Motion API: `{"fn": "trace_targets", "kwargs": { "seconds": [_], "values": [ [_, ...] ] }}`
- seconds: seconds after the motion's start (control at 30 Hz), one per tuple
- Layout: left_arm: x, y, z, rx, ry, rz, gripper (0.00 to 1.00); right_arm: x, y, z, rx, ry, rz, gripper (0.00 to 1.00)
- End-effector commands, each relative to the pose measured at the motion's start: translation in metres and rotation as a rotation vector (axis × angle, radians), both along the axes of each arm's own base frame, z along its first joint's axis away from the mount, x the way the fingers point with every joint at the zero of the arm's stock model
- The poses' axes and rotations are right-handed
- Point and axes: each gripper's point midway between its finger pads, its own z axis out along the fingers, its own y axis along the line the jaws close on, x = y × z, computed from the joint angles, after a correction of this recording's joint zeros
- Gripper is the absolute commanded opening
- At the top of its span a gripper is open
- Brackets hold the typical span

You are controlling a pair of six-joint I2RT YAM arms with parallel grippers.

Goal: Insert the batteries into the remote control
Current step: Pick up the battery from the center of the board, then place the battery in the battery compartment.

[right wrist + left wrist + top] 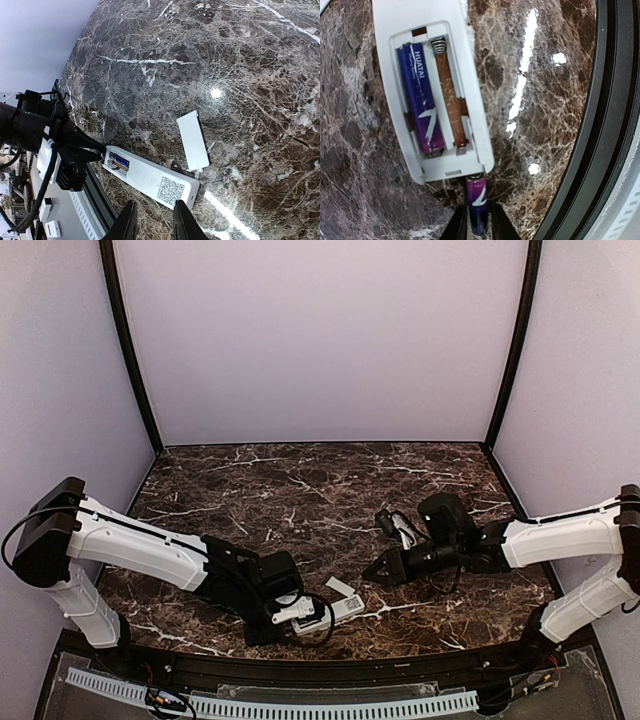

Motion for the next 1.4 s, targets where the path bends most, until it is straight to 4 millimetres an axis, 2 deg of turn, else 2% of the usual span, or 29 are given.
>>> {"fn": "trace_targets", "kwargs": {
  "seconds": [0.0,0.17,0.37,0.57,0.63,0.7,0.9,1.13,1.37],
  "values": [
    [-0.006,0.007,-0.004,0.027,0.014,-0.012,0.16,0.005,-0.002,-0.003,0.004,-0.005,-0.002,0.25],
    [-0.007,0.013,-0.004,0.049,0.017,0.003,0.10,0.008,-0.004,-0.007,-0.002,0.004,-0.004,0.24],
    [-0.007,0.014,0.007,0.024,0.003,0.016,0.03,0.009,-0.005,-0.010,-0.006,0.009,-0.002,0.24],
    [-0.008,0.004,0.040,-0.024,0.012,0.011,0.01,0.011,-0.004,-0.009,-0.003,0.002,0.002,0.24],
    [-0.005,-0.006,0.054,-0.045,0.011,0.009,0.01,0.012,-0.006,-0.009,-0.003,-0.001,-0.001,0.24],
    [-0.003,-0.011,0.059,-0.034,0.013,0.010,0.02,0.013,-0.008,-0.009,-0.002,-0.003,-0.005,0.24],
    [0.010,-0.023,0.053,0.065,-0.004,0.016,0.02,0.017,-0.019,-0.007,0.012,-0.011,-0.028,0.24],
    [0.010,-0.029,0.041,0.117,0.031,0.012,0.02,0.015,-0.028,-0.010,0.014,-0.006,-0.041,0.24],
    [0.011,-0.034,0.037,0.130,0.042,0.038,0.03,0.014,-0.027,-0.011,0.025,0.001,-0.038,0.24]
  ]
}}
